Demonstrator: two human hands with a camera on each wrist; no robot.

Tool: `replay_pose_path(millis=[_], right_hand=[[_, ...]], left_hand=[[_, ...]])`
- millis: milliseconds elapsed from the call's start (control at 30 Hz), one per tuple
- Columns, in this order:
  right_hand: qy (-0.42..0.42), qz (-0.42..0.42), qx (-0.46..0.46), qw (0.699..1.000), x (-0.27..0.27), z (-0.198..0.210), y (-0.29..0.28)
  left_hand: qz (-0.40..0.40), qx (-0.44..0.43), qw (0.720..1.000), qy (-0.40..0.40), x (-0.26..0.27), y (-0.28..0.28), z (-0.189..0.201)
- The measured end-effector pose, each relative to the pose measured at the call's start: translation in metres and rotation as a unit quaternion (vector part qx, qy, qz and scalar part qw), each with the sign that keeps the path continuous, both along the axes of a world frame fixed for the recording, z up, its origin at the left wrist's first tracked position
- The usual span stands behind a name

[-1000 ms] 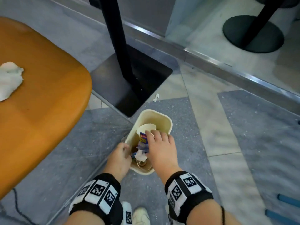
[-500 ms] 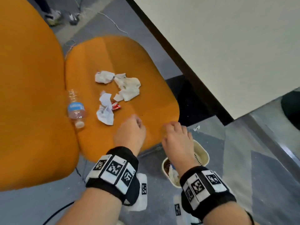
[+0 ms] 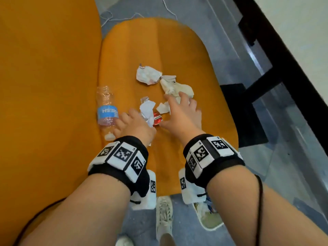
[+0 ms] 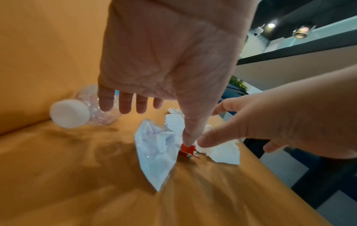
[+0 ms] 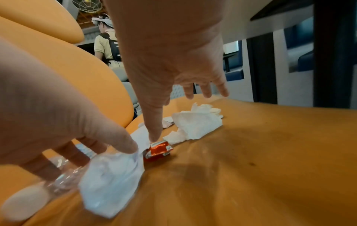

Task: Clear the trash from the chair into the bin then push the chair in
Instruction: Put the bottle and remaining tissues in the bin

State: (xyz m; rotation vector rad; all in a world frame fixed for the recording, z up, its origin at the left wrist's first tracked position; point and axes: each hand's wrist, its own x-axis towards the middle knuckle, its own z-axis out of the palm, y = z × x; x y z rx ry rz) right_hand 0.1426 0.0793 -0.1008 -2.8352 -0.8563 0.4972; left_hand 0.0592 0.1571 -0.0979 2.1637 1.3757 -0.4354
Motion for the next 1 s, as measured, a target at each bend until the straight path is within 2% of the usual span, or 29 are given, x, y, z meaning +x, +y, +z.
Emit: replay_pose_path(millis=[133,267,333,433,500,600,667,733,867,1000], right_hand=[[0.054,0.014,-0.027,0.998,0.04,-0.015,0.032],[0.175,0.034,-0.058,0.982,0.065,-0.032,0.044],[0.158,0.04,-0.06,0.985,0.069,-0.039,0.045],[0.087,0.026,0.011,0.996,0.071,-0.045,0.044],[0.095,0.025,0.021,0.995,0.078,-0.041,0.046],[0.148,0.035,-0.031,0.988,0.102,-0.017,0.062],[0.198,0.071,-0.088,0.974,0.116,0.006,0.081],[0.213,0.105,-0.101,0.966,0.125,0.018,0.105],[0.174,0.099,0.0,0.98,0.125,0.005,0.15],[0.188,0.08,-0.013,0.979,0.118,-0.017,0.159]], left_hand=[[0.037,-0.048,0.997,-0.054,0.026,0.015,-0.021],[-0.006,-0.057,0.997,-0.047,0.036,0.023,-0.031],[-0.032,-0.065,0.997,-0.03,0.038,0.028,-0.034],[-0.044,-0.108,0.993,-0.031,0.039,0.037,-0.031],[-0.049,-0.117,0.992,-0.02,0.038,0.044,-0.028],[-0.035,-0.124,0.992,-0.008,0.033,0.055,-0.02],[-0.017,-0.126,0.992,-0.005,0.03,0.062,-0.014],[-0.008,-0.096,0.995,0.0,0.028,0.068,-0.008],[0.0,0.019,1.0,-0.014,0.028,0.082,0.002],[0.048,-0.018,0.999,0.002,0.023,0.093,-0.005]])
